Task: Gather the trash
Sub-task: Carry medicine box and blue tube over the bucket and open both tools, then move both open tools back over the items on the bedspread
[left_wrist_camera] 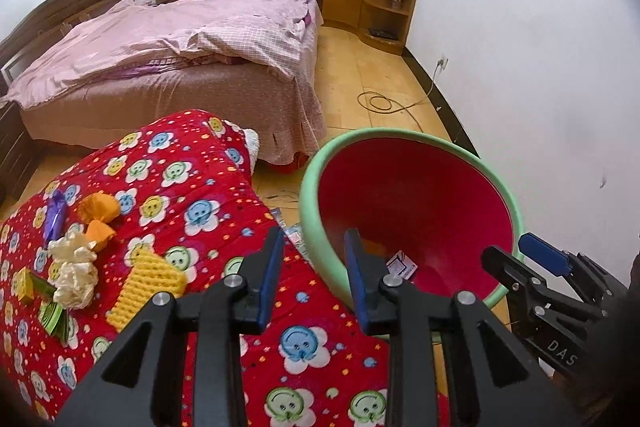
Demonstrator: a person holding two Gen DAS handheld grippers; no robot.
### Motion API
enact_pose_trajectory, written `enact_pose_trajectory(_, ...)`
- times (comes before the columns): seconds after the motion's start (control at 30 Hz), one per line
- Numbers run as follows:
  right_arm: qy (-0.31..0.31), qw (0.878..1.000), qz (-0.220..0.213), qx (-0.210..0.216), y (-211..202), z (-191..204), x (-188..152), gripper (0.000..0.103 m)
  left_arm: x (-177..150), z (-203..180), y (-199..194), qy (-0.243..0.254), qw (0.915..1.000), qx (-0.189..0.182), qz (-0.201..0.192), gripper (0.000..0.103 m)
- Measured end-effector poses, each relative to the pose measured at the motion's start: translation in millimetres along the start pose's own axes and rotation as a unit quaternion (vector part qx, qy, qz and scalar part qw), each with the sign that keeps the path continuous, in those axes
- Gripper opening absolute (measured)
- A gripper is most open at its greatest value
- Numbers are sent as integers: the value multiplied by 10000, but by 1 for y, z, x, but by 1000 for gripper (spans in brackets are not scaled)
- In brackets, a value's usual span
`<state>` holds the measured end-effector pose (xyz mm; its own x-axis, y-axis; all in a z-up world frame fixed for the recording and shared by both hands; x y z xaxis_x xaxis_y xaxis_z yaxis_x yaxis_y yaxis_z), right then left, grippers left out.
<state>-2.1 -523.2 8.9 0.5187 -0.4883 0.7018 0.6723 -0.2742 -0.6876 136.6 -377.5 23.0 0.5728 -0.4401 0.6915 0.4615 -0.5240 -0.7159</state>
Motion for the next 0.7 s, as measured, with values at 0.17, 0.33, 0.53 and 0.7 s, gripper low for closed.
enact_pose_trajectory(0.17,-69,9999,-71,54,-10,9,0,64,-3,13,-13,-112,9999,59,-65,31)
enact_pose_trajectory(0.33,-161,9997,-135,142,-18,26,2,64,-6,27,-28,-200,9996,145,-142,31)
enact_pose_trajectory(0.53,-277,9990,-156,320,-25,52,2,65,-13,55,-48,-385,9984,330,-241,31)
enact_pose_trajectory(0.7,-409,9976,-126,546,-27,79,0,66,-22,86,-63,-589,9964,534,-297,31)
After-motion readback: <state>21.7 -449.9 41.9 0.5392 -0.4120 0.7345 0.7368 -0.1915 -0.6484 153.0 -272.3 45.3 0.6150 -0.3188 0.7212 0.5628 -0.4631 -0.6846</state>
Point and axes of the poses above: each gripper's, at about its wrist camera, not at the fingertips, and y roughly the way its jaws point, z to its left, x to its top, the point moved 6 cm from there along y, roughly the way its jaws point, and after that the axes turned 1 degree about -z, right-handed, at the moved point
